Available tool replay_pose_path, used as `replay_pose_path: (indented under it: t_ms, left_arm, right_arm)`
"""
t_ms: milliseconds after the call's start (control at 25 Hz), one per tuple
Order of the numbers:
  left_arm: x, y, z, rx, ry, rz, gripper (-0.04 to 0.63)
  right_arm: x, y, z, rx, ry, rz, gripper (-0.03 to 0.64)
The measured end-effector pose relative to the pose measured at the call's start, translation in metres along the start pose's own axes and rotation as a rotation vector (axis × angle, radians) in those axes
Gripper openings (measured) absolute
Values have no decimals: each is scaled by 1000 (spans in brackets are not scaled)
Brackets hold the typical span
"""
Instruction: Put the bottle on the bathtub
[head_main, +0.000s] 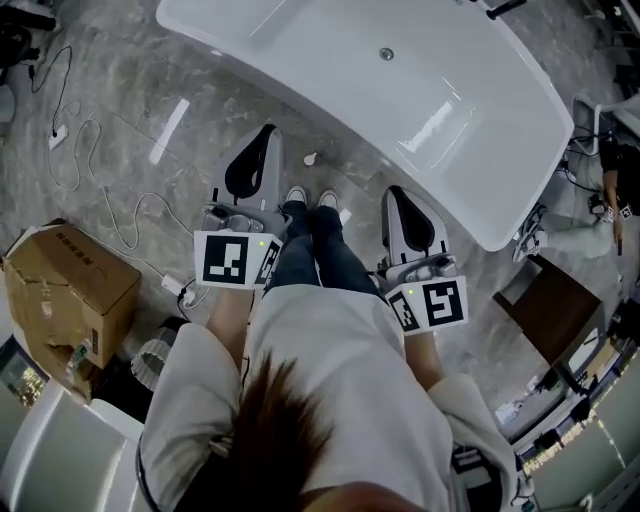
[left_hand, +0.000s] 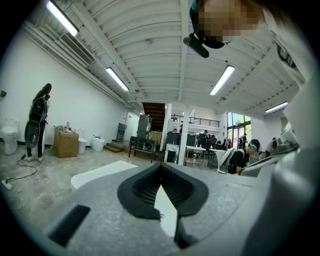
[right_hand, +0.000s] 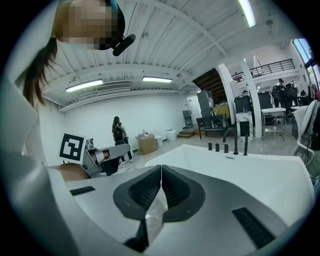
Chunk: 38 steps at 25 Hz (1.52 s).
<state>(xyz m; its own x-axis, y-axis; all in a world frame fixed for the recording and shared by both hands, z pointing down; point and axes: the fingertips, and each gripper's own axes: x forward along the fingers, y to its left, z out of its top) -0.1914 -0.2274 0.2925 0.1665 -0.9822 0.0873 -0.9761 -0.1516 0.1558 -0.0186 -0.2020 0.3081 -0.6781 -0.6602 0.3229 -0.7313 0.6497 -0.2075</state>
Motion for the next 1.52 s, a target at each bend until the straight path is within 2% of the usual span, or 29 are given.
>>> replay_pose_path:
  t_ms: [480, 760, 960, 1360, 1520]
  left_arm:
    - [-53, -19, 49, 11, -4, 1, 14]
    - [-76, -42, 62, 23, 9, -37, 14]
    - [-92, -56, 82, 13, -16, -61, 14]
    - [-108, -56, 102, 7, -40, -75, 14]
    - [-111, -54, 104, 15, -46, -80, 14]
  right_arm:
    - [-40, 6, 39, 40, -49, -29, 14]
    - [-67, -3, 61, 43, -91, -64, 14]
    - [-90, -2, 71, 32, -106, -82, 15]
    - [-108, -3, 86, 16, -125, -115, 14]
    - [-108, -4, 90, 10, -117, -99, 14]
